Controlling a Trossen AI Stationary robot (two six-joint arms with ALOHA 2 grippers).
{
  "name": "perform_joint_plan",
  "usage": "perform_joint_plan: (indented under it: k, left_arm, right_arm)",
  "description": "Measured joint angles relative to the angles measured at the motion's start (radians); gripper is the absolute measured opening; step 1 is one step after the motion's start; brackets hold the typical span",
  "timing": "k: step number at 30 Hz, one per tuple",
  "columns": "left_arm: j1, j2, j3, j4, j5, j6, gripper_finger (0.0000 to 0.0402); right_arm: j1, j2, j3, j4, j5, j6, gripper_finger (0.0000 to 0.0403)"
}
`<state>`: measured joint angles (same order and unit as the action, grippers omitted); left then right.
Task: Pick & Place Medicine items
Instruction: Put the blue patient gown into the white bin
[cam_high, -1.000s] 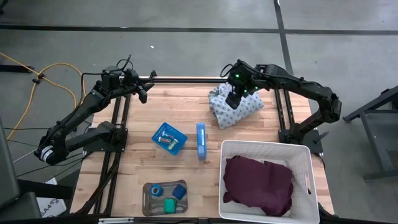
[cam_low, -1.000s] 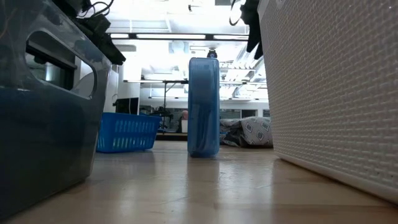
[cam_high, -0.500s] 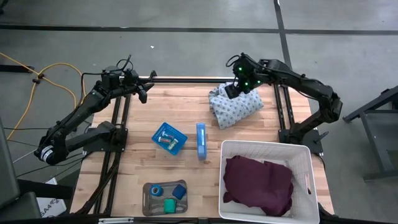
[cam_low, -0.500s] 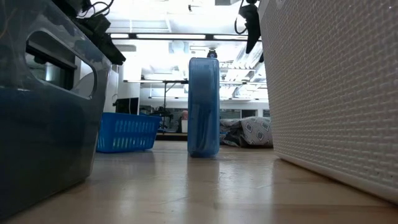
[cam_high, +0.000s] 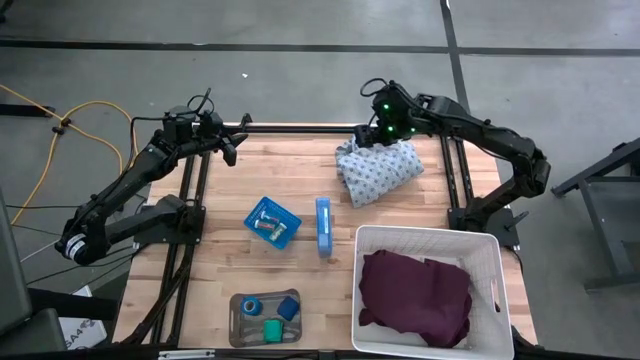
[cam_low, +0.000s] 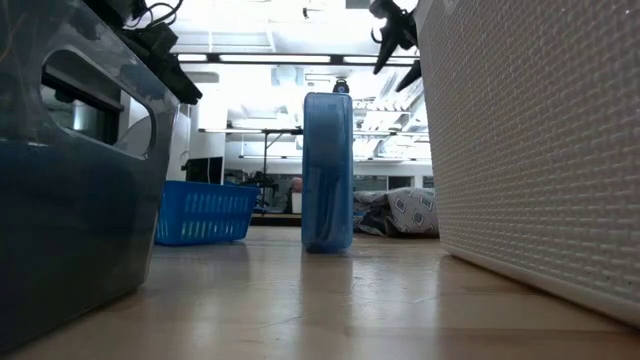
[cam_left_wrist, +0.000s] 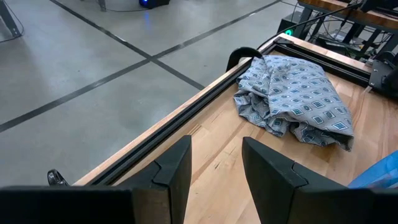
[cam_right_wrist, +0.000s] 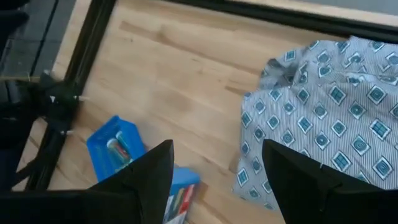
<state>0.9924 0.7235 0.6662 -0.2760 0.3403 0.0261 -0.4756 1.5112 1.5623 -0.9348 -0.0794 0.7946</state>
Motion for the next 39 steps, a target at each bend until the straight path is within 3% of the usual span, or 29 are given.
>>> perform_joint_plan:
  k: [7,16,25,29,39]
  left_arm:
    - [0.000,0.000,0.000,0.000,0.000,0.000,0.0136]
    - [0.000,0.000,0.000,0.000,0.000,0.000,0.0136]
    - [0.000,0.000,0.000,0.000,0.000,0.000,0.0136]
    - [0.000,0.000,0.000,0.000,0.000,0.000,0.0136]
    - [0.000,0.000,0.000,0.000,0.000,0.000,0.0136]
  right_arm:
    - [0.017,0.000,0.000,-0.038,0.156,0.125,0.0232]
    - [0.018,0.000,0.000,-0.042,0.077,0.096,0.0253]
    - [0.000,0.000,0.000,-0.048,0.035,0.092,0.0388]
    - [-0.026,0.000,0.000,-0.034,-0.022,0.065,0.0385]
    - [-0.072,0.000,0.000,-0.038,-0.051,0.013,0.0394]
